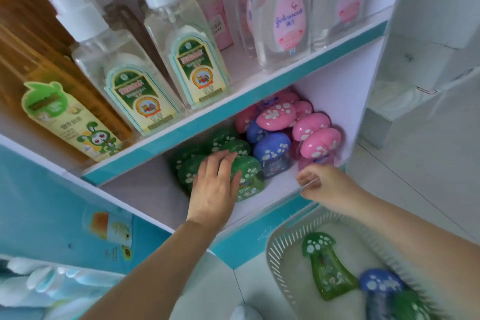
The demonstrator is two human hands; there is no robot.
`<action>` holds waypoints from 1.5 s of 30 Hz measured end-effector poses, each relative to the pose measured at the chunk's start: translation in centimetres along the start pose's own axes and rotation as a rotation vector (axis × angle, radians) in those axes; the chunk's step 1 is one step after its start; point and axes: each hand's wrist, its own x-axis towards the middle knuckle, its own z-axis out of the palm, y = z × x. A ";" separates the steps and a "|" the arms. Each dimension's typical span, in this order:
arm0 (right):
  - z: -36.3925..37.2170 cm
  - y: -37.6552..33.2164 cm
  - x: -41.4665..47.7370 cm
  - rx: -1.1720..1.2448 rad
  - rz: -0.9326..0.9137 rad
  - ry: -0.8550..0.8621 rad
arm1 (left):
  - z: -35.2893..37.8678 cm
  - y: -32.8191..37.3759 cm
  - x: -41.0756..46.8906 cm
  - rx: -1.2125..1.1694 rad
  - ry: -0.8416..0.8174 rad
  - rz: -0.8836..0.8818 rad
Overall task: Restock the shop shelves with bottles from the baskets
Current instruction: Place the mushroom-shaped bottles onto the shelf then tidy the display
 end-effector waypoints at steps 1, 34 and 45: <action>-0.1 1.0 -0.6 -0.037 0.025 -0.012 | -0.1 1.1 -0.4 -0.021 -0.029 0.078; 4.3 23.2 -11.2 -1.101 0.069 -0.633 | 8.0 14.6 -2.4 -0.285 -0.525 0.287; 3.3 20.5 -11.0 -1.091 -0.063 -0.659 | 6.6 14.4 -1.8 -0.297 -0.526 0.241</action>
